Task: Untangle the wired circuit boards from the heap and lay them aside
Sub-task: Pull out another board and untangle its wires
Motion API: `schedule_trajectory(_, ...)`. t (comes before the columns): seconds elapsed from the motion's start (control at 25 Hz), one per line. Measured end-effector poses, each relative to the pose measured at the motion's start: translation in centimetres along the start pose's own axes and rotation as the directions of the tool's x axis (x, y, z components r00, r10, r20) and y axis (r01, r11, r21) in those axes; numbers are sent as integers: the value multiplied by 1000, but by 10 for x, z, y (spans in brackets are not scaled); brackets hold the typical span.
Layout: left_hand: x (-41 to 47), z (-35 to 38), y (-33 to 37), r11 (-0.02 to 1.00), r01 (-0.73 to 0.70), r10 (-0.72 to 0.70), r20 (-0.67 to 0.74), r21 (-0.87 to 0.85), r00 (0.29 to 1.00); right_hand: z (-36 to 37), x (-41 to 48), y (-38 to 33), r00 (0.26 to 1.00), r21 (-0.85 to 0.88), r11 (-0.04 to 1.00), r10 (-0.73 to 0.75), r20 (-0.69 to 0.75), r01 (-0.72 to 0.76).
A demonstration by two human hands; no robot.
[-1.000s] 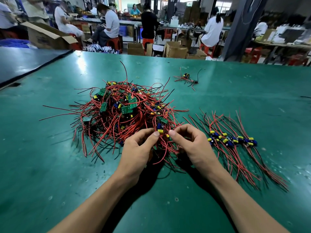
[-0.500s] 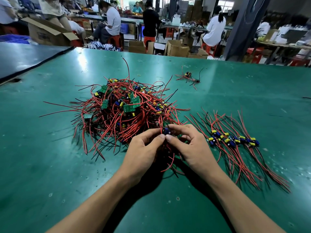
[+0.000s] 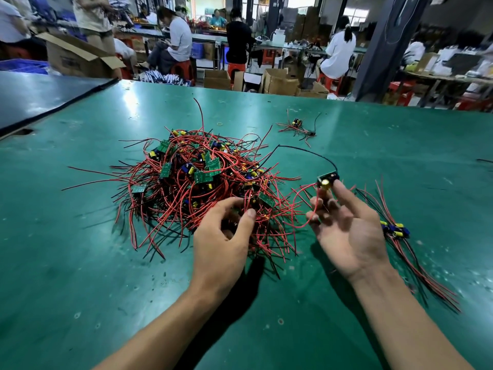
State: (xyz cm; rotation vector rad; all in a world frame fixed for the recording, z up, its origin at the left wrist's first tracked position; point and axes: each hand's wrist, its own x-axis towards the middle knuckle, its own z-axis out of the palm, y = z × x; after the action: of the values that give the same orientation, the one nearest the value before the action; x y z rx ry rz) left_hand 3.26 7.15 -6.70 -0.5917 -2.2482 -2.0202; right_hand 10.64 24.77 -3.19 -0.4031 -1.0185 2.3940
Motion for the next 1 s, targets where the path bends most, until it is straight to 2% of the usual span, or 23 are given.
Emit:
schedule_trajectory(0.08, -2, -1, 1, 989, -117, 123, -69, 89, 990, -1, -3, -7, 997, 81, 995, 58, 56, -63)
schedule_trajectory(0.12, -2, -1, 2, 983, -154, 160, -58, 99, 985, 0, -5, -8, 990, 86, 991, 88, 111, -98)
schedule_trajectory(0.2, -5, 0, 3, 987, -159, 158, 21, 28, 987, 6, -10, -6, 966, -21, 986, 165, 199, -165)
schedule_trajectory(0.28, -9, 2, 7, 989, -54, 70, 113, -137, 991, 11, -14, 3, 946, -181, 962, 243, 217, -206)
schedule_trajectory(0.4, -13, 5, 12, 917, 167, -73, 258, -362, 963, 16, -16, 23, 931, -375, 905, 296, 213, -202)
schedule_trajectory(0.48, -12, 6, 12, 909, 185, -74, 292, -374, 953, 15, -16, 32, 932, -463, 873, 284, 225, -154)
schedule_trajectory(0.56, -11, 5, 11, 907, 192, -75, 305, -374, 949, 11, -15, 33, 930, -470, 873, 273, 247, -132)
schedule_trajectory(0.8, -6, 1, 12, 829, 356, -184, 391, -432, 902, -1, -7, 12, 895, -570, 809, 352, 275, -143)
schedule_trajectory(0.88, -4, -1, 13, 806, 392, -198, 422, -444, 885, -3, -6, 9, 925, -642, 766, 267, 269, -35)
schedule_trajectory(1.0, -6, -2, 16, 800, 415, -193, 468, -434, 862, 0, -6, 12, 967, -712, 669, -41, 252, 214)
